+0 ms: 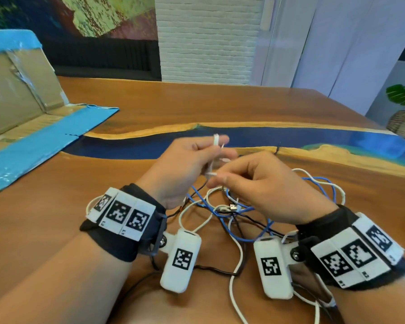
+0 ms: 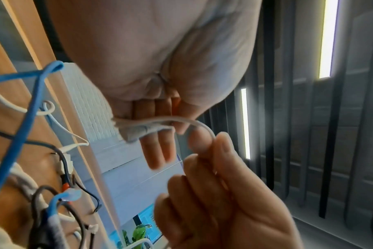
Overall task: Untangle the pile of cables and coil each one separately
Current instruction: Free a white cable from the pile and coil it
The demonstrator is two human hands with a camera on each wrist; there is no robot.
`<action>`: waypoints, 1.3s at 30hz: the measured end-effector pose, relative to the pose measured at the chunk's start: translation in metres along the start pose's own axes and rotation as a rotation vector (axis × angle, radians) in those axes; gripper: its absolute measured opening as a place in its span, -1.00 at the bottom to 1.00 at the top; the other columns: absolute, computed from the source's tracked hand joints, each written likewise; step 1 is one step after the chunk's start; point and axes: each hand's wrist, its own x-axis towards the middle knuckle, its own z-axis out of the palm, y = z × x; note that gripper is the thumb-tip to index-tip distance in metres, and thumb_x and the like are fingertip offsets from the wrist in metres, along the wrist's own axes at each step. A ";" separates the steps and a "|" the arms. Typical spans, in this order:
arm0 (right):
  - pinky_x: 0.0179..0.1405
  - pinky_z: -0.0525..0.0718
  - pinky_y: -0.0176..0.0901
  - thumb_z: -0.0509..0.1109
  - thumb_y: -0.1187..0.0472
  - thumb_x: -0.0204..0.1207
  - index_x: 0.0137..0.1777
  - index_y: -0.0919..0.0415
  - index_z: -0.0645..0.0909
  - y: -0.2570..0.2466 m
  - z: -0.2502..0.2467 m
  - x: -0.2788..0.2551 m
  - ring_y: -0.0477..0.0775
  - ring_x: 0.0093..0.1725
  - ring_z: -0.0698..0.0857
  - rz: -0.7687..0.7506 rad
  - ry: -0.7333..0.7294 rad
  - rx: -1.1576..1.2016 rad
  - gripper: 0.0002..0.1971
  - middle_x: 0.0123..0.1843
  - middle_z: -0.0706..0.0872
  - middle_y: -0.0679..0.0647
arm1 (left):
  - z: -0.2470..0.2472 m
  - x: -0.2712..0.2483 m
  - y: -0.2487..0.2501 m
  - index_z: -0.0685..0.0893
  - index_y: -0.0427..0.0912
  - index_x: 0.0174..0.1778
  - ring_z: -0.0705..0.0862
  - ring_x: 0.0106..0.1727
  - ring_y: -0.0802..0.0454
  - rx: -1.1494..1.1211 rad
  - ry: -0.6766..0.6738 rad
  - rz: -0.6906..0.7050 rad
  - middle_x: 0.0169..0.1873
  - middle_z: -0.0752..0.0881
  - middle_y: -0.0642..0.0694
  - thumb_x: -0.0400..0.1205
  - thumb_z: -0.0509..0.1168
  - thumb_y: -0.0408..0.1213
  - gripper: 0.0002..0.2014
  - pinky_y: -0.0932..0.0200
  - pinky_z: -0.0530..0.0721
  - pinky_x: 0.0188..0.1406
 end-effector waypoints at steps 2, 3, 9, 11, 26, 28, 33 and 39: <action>-0.39 0.47 -0.35 0.47 0.21 0.64 -0.23 0.17 0.82 0.006 -0.007 0.003 -0.21 -0.47 0.53 -0.018 0.243 0.062 -0.79 -0.50 0.68 0.04 | 0.001 -0.003 0.000 0.83 -0.30 0.08 0.72 -0.34 0.01 0.098 -0.128 -0.042 -0.24 0.82 -0.17 0.80 0.22 -0.34 -0.74 0.13 0.68 -0.12; -0.36 0.52 -0.37 0.51 0.20 0.61 -0.25 0.19 0.81 0.010 -0.012 0.005 -0.22 -0.43 0.58 -0.018 0.338 0.095 -0.80 -0.43 0.75 0.06 | 0.001 -0.005 0.001 0.82 -0.35 0.05 0.62 -0.45 -0.02 0.136 -0.171 -0.051 -0.39 0.73 -0.21 0.82 0.18 -0.29 -0.69 0.04 0.64 -0.13; -0.43 0.53 -0.28 0.53 0.13 0.60 -0.15 0.06 0.85 0.025 -0.016 0.009 -0.13 -0.41 0.55 -0.003 0.447 0.083 -0.88 -0.43 0.73 0.03 | 0.000 -0.010 0.008 0.72 -0.34 -0.10 0.16 -0.59 0.06 -0.096 -0.242 -0.078 -0.57 0.17 -0.02 0.86 0.03 -0.16 -0.55 0.16 0.57 -0.34; -0.47 0.45 -0.42 0.42 0.21 0.69 0.02 -0.01 0.85 0.023 -0.018 0.008 -0.23 -0.49 0.49 0.024 0.398 0.097 -0.83 -0.45 0.65 -0.08 | -0.002 -0.010 0.013 0.74 -0.30 -0.10 0.16 -0.60 0.12 -0.320 -0.212 -0.081 -0.57 0.18 0.03 0.86 0.01 -0.17 -0.55 0.21 0.56 -0.40; -0.08 0.65 0.16 0.39 0.07 0.71 -0.06 0.22 0.86 0.003 -0.004 -0.001 0.29 -0.30 0.63 0.034 -0.145 -0.005 -0.71 -0.38 0.77 0.13 | 0.002 0.000 -0.002 0.56 -0.21 0.54 0.84 0.14 -0.05 -0.056 0.031 0.086 0.11 0.87 -0.13 0.86 0.13 -0.27 -0.66 0.13 0.78 0.12; 0.09 0.68 0.00 0.39 0.13 0.71 -0.09 0.17 0.86 0.002 -0.008 -0.001 0.02 -0.33 0.65 -0.014 -0.117 0.057 -0.76 -0.44 0.73 0.08 | 0.003 0.001 -0.006 0.71 -0.23 0.40 0.80 0.18 0.02 0.111 0.012 0.083 0.17 0.85 -0.11 0.85 0.15 -0.29 -0.70 0.11 0.75 0.22; -0.47 0.47 -0.58 0.36 0.40 0.68 -0.10 0.48 0.75 0.009 -0.020 0.000 -0.28 -0.56 0.60 -0.046 0.186 0.251 -0.81 -0.59 0.63 -0.19 | 0.005 -0.004 -0.002 0.77 -0.26 -0.31 0.44 -0.50 -0.01 0.181 -0.179 0.012 -0.55 0.54 -0.18 0.86 0.11 -0.16 -0.50 -0.02 0.50 -0.22; -0.47 0.47 -0.50 0.45 0.39 0.63 -0.01 0.28 0.81 0.026 -0.017 0.009 -0.22 -0.53 0.58 -0.022 0.374 0.301 -0.90 -0.46 0.71 -0.20 | 0.002 -0.010 0.006 0.66 -0.27 -0.26 0.03 -0.52 -0.05 -0.019 -0.234 -0.042 -0.58 0.12 -0.04 0.86 0.04 -0.16 -0.54 0.06 0.45 -0.30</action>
